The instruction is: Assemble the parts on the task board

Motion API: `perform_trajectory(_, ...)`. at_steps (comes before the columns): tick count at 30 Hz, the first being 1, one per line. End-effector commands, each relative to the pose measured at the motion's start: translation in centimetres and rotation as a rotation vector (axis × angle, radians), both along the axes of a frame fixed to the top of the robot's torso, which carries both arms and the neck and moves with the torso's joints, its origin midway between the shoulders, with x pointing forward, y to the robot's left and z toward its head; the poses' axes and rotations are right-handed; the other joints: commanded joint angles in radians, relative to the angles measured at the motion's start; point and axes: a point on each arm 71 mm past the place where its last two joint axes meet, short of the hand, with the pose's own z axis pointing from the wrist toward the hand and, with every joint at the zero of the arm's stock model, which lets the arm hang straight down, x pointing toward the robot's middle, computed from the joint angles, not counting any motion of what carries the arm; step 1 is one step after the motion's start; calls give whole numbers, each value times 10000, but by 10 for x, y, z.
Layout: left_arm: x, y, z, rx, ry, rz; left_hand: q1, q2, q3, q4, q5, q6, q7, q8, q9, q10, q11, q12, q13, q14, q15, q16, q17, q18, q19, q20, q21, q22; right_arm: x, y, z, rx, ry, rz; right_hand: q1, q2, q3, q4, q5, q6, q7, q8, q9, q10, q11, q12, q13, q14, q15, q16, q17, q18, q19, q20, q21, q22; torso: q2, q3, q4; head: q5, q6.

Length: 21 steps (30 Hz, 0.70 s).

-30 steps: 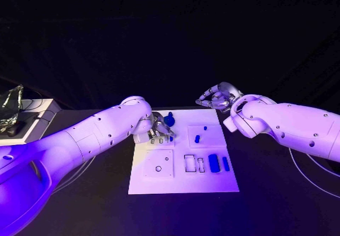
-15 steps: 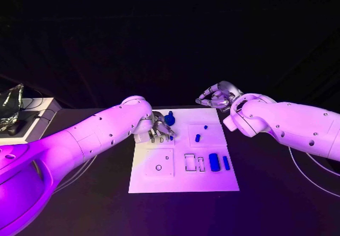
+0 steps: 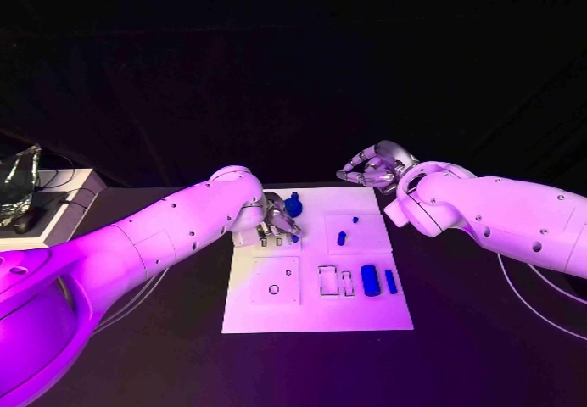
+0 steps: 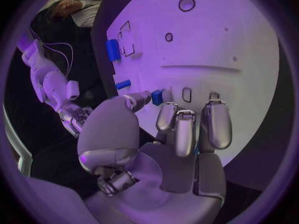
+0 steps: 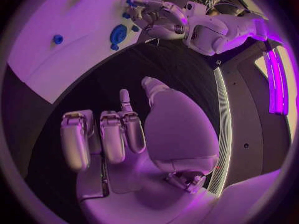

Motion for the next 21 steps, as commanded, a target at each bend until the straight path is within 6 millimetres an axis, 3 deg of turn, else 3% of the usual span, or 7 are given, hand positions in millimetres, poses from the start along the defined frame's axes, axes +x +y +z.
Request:
perform_trajectory(1,0,-1,0,-94,-63,-19,95,15,92,-3,-20,-74,25,-56,17,-83,14,-19,-2,871,4,-45,2116,-70,-67,-4,-45,-4,-1,2,0,-118,4,200,-93,-42,-60,21,-57,-70,-31,34,9,629,-44,-41,2266,969,-27,-40,2263,-15,787,-69,-65,2286,7,1,5,3,-1)
perform_trajectory(9,0,-1,0,-169,-67,-39,310,103,431,-269,20,-82,14,-119,63,-109,2,-43,-27,866,-5,-51,2104,-67,-81,-7,-54,-12,0,2,0,-136,11,207,-95,-33,-59,18,-61,-77,-31,44,18,641,-45,-29,2276,972,-27,-35,2279,-19,794,-69,-52,2295,11,-6,15,2,-13)
perform_trajectory(11,0,-1,0,-237,-78,-37,683,303,1023,-755,102,-87,-29,-147,132,-138,-45,-84,-74,867,-49,-50,2108,-67,-81,-30,-52,2,0,3,0,-150,42,220,-95,-33,-59,18,-61,-77,-31,44,18,641,-45,-29,2276,972,-27,-35,2279,-19,794,-69,-52,2295,11,-5,16,2,-13)
perform_trajectory(15,-1,-3,1,-457,-141,14,733,534,1709,-1180,184,-66,-73,-41,343,-78,-86,-93,-71,899,-82,-14,2200,-74,-59,-64,-36,46,1,3,-1,-202,115,258,-95,-33,-59,18,-61,-77,-31,44,18,641,-45,-29,2276,972,-27,-35,2279,-19,794,-69,-52,2295,-8,-12,18,-8,2)
perform_trajectory(17,-1,-5,2,-556,-157,25,677,621,2209,-1509,475,-106,-60,86,564,-7,-96,-94,-56,922,-92,12,2265,-87,-13,-93,-1,119,1,3,-2,-223,140,272,-95,-25,-58,15,-63,-82,-32,58,28,638,-46,-31,2274,975,-27,-31,2290,-17,790,-68,-61,2289,-13,-12,20,-3,9)
perform_trajectory(18,-1,-5,2,-615,-168,48,513,586,2415,-1665,1235,-88,-57,200,736,26,-90,-103,-59,931,-95,22,2291,-92,2,-102,15,147,1,3,-2,-234,153,277,-95,-25,-58,15,-63,-82,-32,58,28,638,-46,-31,2274,975,-27,-31,2290,-17,790,-68,-61,2289,-6,-9,15,7,21)
perform_trajectory(21,-3,-6,3,-796,-185,145,333,597,2591,-1878,1752,-92,-63,281,930,13,-101,-176,-156,937,-105,28,2308,-96,19,-113,35,185,1,2,-2,-263,194,276,-98,-24,-59,14,-64,-84,-32,63,32,630,-46,-39,2267,970,-27,-38,2268,-14,785,-68,-70,2283,1,-10,16,5,14)
